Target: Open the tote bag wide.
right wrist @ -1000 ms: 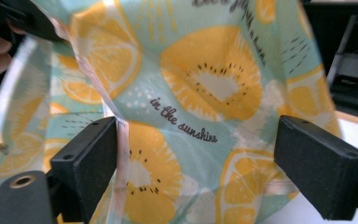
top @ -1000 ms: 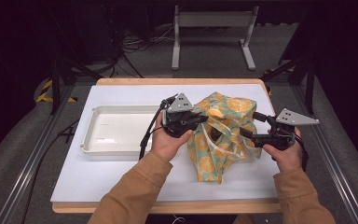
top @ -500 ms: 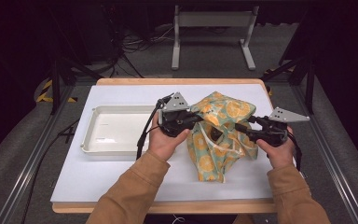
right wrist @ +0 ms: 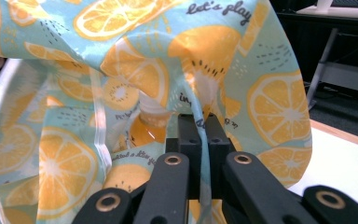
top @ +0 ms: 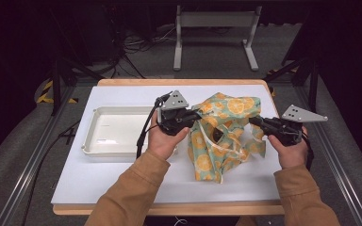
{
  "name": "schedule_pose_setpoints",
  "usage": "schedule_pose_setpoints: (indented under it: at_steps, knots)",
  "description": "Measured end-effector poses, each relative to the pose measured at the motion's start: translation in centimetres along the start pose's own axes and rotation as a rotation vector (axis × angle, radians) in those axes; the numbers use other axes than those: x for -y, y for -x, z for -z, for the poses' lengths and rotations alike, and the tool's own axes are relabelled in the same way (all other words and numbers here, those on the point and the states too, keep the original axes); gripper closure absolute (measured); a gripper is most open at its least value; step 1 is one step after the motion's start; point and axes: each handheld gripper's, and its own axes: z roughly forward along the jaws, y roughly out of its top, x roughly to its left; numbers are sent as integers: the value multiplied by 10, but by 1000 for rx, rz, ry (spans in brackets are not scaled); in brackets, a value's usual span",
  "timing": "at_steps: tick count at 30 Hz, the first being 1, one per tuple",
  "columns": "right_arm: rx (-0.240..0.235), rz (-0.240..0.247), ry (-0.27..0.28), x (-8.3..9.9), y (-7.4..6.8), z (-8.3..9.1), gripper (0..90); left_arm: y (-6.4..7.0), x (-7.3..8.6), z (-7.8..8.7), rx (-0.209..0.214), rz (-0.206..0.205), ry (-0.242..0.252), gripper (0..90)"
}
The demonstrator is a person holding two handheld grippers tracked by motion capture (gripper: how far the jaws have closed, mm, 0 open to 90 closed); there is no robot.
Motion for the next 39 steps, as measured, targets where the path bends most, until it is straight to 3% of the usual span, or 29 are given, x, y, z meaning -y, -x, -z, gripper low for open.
schedule_pose_setpoints:
  at_steps: [6, 16, 21, 24, 28, 39]
  knots:
    - [17, 14, -3, -14, 0, 2, 898, -7, -3, -2, -15, 13, 2, 881]
    - [76, 9, -61, -33, 0, -7, 898, -26, 1, -16, -27, 89, -20, 877]
    - [83, 1, -70, -35, 5, -13, 898, -28, 2, -20, -43, 88, -33, 877]
    - [79, -11, -70, -35, 9, -16, 897, -31, 3, -23, -77, 71, -43, 877]
    - [74, -30, -64, -35, 15, -18, 895, -35, 5, -28, -97, 94, -42, 870]
    - [78, -61, -91, -29, 27, -30, 894, -44, 12, -44, -103, 92, -69, 870]
